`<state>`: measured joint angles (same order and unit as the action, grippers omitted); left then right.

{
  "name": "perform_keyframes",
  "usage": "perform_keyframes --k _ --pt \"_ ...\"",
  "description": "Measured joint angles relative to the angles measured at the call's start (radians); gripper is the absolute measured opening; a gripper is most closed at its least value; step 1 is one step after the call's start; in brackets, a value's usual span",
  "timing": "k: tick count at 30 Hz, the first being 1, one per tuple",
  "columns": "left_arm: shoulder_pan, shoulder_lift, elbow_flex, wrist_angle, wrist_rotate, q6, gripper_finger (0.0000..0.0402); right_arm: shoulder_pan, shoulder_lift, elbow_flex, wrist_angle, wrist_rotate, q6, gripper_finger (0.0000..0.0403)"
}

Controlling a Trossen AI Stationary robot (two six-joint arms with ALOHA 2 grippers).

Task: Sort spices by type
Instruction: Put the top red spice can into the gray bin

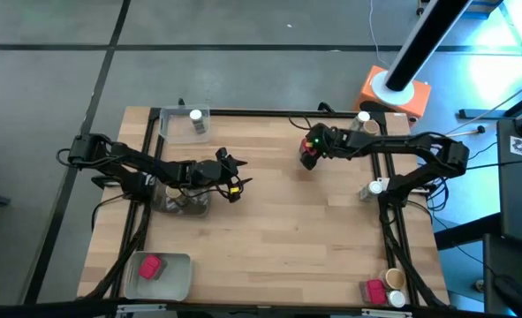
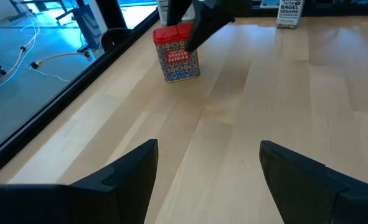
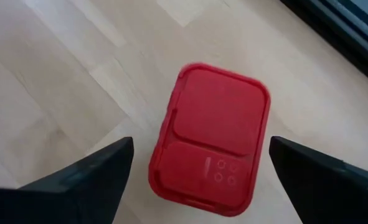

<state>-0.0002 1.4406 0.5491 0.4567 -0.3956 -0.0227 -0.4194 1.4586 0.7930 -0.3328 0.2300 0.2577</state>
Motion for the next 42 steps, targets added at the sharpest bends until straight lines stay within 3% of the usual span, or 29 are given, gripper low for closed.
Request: perform_keyframes --k 11,20,31,38,42 --pt "0.000 0.000 0.000 -0.002 0.000 -0.003 0.0263 0.000 0.000 -0.061 0.125 0.023 -0.078 0.0221" --pt "-0.003 0.000 0.000 0.006 0.011 -0.028 0.0263 0.024 0.000 -0.071 0.169 -0.114 -0.163 0.0221" --pt "-0.031 0.000 0.015 0.006 0.216 -0.110 0.0263 0.233 0.000 -0.073 0.341 -0.326 -0.289 0.0223" --pt "-0.081 0.019 0.113 -0.017 0.221 -0.093 0.0263 0.328 0.000 -0.072 0.385 -0.329 -0.312 0.0226" --pt "-0.087 0.091 0.163 -0.032 0.190 -0.072 0.0263 0.347 0.000 -0.072 0.385 -0.330 -0.312 0.0227"
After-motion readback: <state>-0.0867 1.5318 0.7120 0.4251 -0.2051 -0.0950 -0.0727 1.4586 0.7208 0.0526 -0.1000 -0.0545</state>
